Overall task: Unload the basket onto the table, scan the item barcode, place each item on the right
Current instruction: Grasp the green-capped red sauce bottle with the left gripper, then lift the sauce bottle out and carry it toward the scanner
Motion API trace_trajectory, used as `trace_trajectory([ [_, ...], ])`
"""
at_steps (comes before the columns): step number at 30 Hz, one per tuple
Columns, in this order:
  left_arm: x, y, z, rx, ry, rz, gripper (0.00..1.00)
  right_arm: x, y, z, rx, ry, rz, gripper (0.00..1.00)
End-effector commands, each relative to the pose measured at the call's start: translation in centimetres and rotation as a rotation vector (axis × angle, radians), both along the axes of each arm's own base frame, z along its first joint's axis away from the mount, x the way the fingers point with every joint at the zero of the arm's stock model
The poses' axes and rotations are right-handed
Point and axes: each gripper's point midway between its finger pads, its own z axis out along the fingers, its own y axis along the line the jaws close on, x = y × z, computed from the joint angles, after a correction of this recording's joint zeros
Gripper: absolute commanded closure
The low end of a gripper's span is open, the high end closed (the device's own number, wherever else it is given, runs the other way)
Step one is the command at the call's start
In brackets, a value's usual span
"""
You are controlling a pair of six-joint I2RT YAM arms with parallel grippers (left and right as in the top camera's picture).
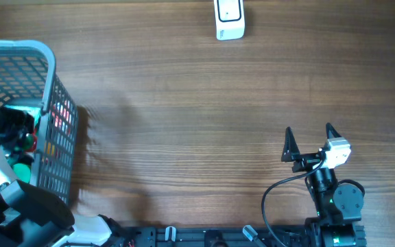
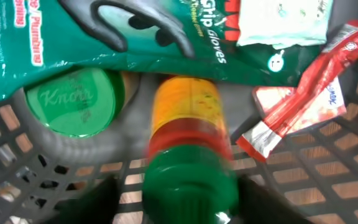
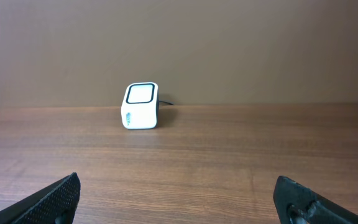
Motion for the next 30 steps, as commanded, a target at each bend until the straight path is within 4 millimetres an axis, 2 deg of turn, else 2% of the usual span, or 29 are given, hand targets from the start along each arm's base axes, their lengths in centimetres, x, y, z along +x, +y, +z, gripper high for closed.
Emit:
trace_trajectory([
  [1,0.0,0.0,-0.3,-0.003,0.004,-0.016,0.58,0.0,-0.1,0.0,-0.011,-0.004,-0.006,0.0],
  [3,0.0,0.1,-0.3,-0.002,0.004,-0.016,0.61,0.0,-0.1,0.0,-0.011,-0.004,-0.006,0.0],
  [5,0.0,0.1,-0.3,-0.002,0.004,-0.016,0.69,0.0,-0.1,0.0,-0.011,-0.004,-0.006,0.0],
  [10,0.1,0.1,-0.2,0.001,-0.001,-0.016,0.78,0.0,-0.1,0.0,-0.011,-0.004,-0.006,0.0],
  [14,0.9,0.7,1.8,0.032,-0.04,-0.016,0.8,0.0,-0.1,0.0,-0.011,-0.004,-0.006,0.0],
  [16,1.5,1.2,4.2,0.065,-0.081,-0.016,0.79,0.0,-0.1,0.0,-0.011,-0.004,-0.006,0.0],
  [21,2.9,1.8,11.8,0.166,-0.237,-0.021,0.76,0.0,-0.1,0.0,-0.011,-0.004,-0.006,0.0],
  [25,4.1,0.3,17.4,0.172,-0.418,-0.052,0.76,0.0,-0.1,0.0,-0.011,-0.004,-0.006,0.0],
  [28,4.8,-1.9,20.9,0.139,-0.558,-0.099,0.75,0.0,-0.1,0.0,-0.011,-0.004,-0.006,0.0],
  [30,5.2,-3.2,22.5,0.127,-0.621,-0.136,0.75,0.0,-0.1,0.0,-0.011,-0.004,-0.006,0.0],
])
